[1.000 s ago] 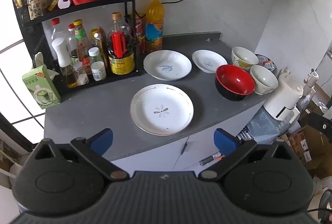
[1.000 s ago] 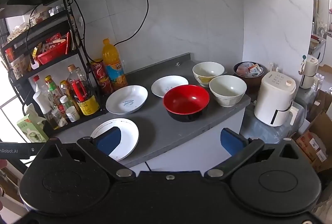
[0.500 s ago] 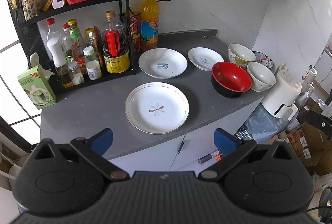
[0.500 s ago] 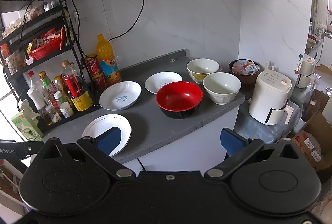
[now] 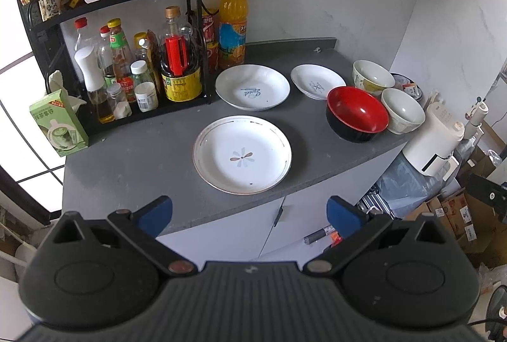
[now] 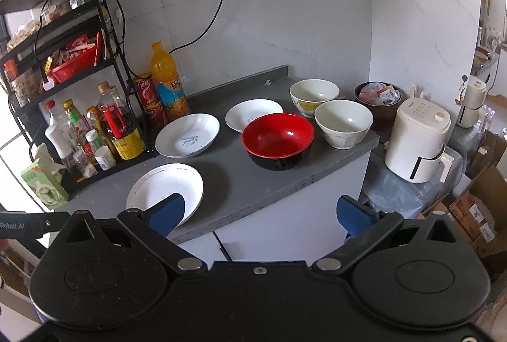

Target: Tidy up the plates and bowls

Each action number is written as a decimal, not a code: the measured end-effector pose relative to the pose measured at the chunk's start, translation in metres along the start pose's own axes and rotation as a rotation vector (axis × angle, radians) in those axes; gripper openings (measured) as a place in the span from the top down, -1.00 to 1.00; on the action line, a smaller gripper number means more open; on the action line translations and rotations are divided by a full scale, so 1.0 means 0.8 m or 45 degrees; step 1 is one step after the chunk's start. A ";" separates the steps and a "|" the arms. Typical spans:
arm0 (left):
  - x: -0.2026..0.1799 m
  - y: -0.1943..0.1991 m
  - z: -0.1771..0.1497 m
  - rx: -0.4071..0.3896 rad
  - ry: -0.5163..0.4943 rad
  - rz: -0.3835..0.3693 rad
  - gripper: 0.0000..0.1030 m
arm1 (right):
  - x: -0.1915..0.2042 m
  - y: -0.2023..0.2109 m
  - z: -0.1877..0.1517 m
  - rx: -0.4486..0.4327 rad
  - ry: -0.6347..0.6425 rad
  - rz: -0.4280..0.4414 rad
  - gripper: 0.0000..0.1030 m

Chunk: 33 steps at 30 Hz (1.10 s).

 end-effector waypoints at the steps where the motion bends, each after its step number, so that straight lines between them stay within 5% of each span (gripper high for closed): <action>1: 0.001 0.000 0.000 0.001 0.003 0.000 -0.99 | 0.000 0.000 0.000 0.001 -0.002 0.000 -1.00; 33: -0.011 -0.014 0.009 0.021 -0.021 -0.006 -0.99 | -0.012 -0.012 -0.002 0.034 -0.055 -0.020 -1.00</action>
Point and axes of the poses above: each gripper's, at about its wrist camera, not at the fingertips, and y roughly against the way its jaws point, x to its left, z to its top, the point moved 3 cm from there along -y, roughly the way its jaws point, and after that the axes turned 3 degrees about z, right-handed, at the moved point
